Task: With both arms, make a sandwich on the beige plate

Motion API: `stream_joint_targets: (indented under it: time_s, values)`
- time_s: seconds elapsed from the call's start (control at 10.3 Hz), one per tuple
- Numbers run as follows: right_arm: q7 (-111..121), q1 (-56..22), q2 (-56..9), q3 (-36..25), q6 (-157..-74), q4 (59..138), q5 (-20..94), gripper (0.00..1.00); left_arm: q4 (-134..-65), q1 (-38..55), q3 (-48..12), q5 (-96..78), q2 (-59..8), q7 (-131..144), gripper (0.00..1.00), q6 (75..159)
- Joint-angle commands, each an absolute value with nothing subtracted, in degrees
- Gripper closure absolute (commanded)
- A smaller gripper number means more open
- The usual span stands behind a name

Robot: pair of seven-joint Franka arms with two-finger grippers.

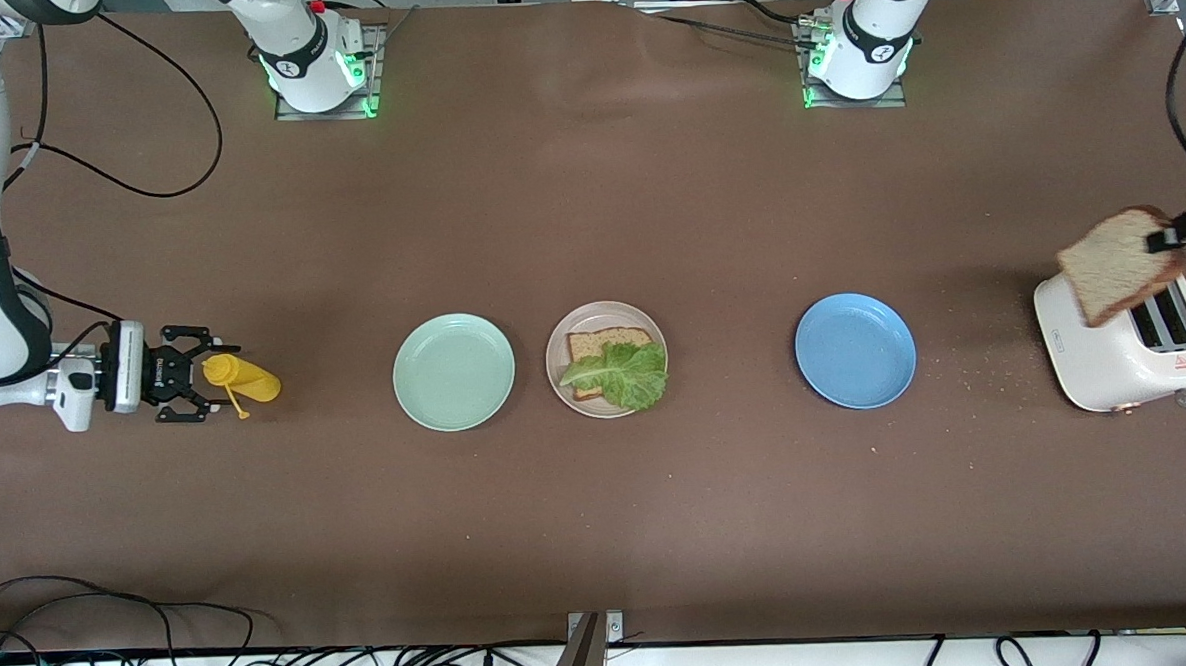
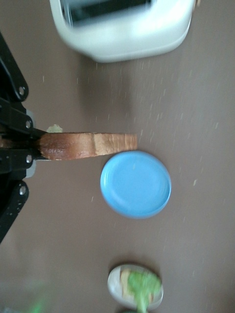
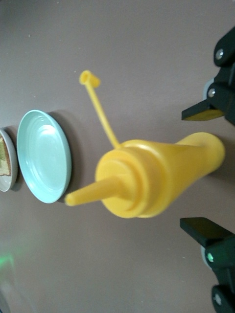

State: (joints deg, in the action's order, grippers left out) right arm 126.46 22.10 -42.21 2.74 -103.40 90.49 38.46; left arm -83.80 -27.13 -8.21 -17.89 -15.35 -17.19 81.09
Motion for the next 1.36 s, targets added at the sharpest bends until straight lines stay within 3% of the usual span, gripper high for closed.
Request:
stream_joint_targets:
  time_s: [0.0,0.58,0.87,1.07,1.26]
  values:
    - [125.96,22.59,-40.96,1.76,-102.83,87.73,35.09,0.11,-82.18,-25.33,-8.43,-25.56,-19.85,-17.31,1.0,76.74]
    - [87.27,19.97,-38.07,2.55,-86.86,66.04,18.04,0.11,-83.75,-17.75,-10.1,-49.79,-29.96,-17.14,1.0,78.12]
    - [58.71,15.14,-32.36,2.46,-85.08,64.51,14.61,0.07,-86.75,-15.04,-10.02,-58.96,-33.47,-17.32,1.0,80.5]
    - [38.61,11.01,-29.28,2.46,-83.33,64.51,10.48,0.0,-89.97,-12.84,-10.02,-62.73,-34.02,-17.84,1.0,86.45]
    - [22.91,8.54,-28.83,2.46,-83.32,64.51,7.57,0.0,-92.98,-10.3,-10.02,-66.42,-33.75,-18.28,1.0,91.47]
